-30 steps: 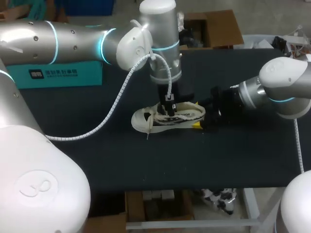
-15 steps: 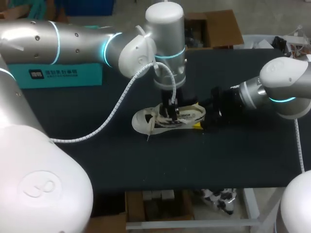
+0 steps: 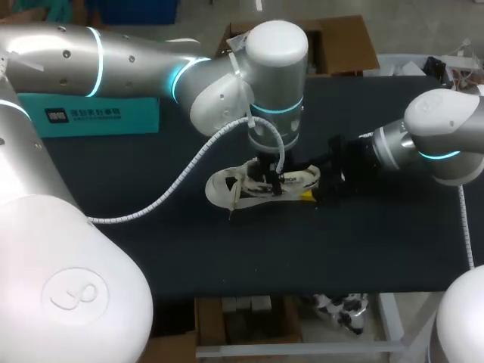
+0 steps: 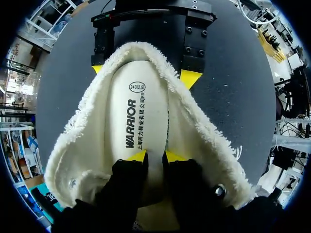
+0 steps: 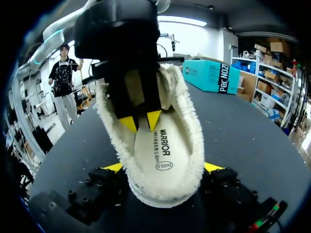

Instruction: Open the shoe tongue, take the insole out of the shoe, put the insole back into the shoe, and pack the shoe into the shoebox

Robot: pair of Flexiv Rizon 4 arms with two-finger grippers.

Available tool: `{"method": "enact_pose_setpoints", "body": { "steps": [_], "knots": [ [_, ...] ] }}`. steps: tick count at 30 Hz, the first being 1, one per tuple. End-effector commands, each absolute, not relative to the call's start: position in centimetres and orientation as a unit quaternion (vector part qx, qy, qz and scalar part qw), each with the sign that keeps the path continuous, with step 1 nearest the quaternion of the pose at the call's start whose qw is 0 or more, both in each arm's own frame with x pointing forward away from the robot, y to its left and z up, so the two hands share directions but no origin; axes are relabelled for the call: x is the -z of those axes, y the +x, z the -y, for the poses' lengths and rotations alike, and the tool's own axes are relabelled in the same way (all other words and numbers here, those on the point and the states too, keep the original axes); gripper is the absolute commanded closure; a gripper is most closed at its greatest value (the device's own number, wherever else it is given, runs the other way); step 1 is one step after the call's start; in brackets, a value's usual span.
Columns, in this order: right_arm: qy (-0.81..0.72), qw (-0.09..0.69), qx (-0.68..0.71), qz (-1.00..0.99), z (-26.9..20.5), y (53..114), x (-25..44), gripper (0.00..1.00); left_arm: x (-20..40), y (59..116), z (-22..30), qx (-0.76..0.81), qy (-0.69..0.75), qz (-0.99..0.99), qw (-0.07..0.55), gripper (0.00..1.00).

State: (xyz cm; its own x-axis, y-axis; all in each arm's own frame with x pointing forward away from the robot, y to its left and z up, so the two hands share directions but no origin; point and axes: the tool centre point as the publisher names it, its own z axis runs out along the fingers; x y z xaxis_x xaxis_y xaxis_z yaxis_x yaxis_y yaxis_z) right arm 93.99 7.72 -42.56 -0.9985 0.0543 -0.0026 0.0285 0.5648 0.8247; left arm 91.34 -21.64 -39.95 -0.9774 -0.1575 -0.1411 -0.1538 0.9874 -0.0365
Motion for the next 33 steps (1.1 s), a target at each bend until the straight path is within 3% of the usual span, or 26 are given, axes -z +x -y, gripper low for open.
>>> {"method": "enact_pose_setpoints", "body": {
  "steps": [1,5,8,21,33],
  "knots": [
    [0.024,0.013,-0.467,-0.884,-7.7,94.3,42.9,1.0,48.4,93.2,22.3,-0.001,-0.082,-0.992,0.092,0.75],
    [0.024,0.013,-0.467,-0.884,-7.7,94.3,42.9,1.0,49.2,94.3,22.1,-0.011,-0.079,-0.991,0.104,0.77],
    [0.024,0.013,-0.467,-0.884,-7.7,94.3,42.9,1.0,49.2,95.0,21.7,-0.014,-0.079,-0.991,0.106,1.0],
    [0.024,0.013,-0.467,-0.884,-7.7,94.3,42.9,1.0,42.7,93.9,19.9,0.082,-0.069,-0.991,0.075,1.0],
    [0.024,0.013,-0.467,-0.884,-7.7,94.3,42.9,1.0,35.7,90.6,21.8,0.15,-0.03,-0.987,0.058,1.0]
  ]
}}
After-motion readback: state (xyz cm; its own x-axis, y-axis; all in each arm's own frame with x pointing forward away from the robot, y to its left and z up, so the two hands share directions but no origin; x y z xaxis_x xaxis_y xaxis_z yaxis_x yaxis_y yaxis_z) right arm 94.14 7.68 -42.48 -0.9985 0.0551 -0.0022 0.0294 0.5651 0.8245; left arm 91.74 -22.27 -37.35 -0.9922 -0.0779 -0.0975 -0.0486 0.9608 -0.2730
